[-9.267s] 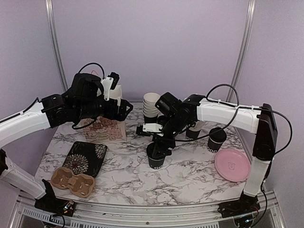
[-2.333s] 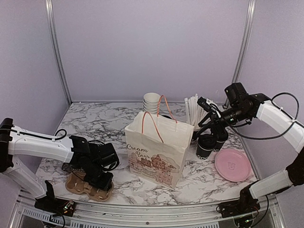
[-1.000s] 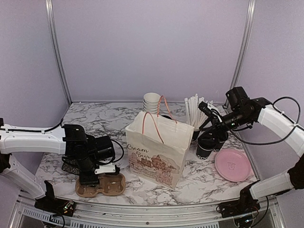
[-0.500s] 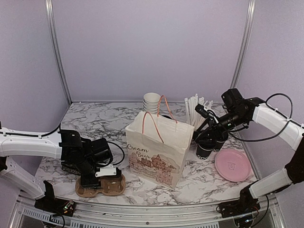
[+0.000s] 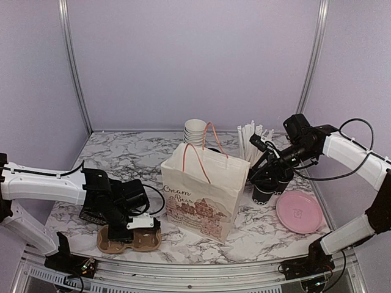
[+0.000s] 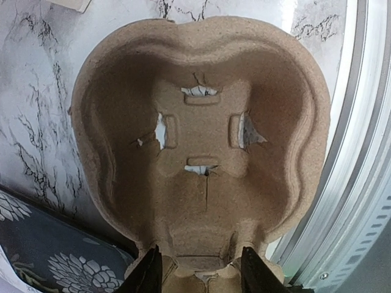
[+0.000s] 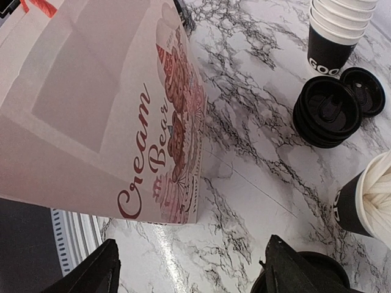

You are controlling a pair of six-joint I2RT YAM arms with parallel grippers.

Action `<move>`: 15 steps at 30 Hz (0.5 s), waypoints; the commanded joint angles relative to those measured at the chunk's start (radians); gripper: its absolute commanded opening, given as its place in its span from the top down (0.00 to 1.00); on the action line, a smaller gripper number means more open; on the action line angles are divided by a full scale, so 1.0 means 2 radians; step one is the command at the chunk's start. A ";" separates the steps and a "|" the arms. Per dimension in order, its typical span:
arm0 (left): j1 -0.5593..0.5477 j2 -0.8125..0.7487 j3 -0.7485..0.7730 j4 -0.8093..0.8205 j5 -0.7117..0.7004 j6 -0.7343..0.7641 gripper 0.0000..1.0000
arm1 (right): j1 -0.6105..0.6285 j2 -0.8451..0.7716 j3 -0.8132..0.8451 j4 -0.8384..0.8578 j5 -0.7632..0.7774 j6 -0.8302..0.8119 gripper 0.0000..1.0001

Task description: Pack the takeout coffee

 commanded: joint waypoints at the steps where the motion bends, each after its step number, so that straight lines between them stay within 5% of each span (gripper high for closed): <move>1: 0.002 0.009 -0.003 0.003 0.009 0.008 0.56 | 0.000 -0.004 0.008 0.008 -0.004 -0.009 0.21; 15: 0.000 0.029 -0.006 0.005 0.009 0.007 0.66 | 0.000 -0.006 0.003 0.013 -0.001 -0.011 0.21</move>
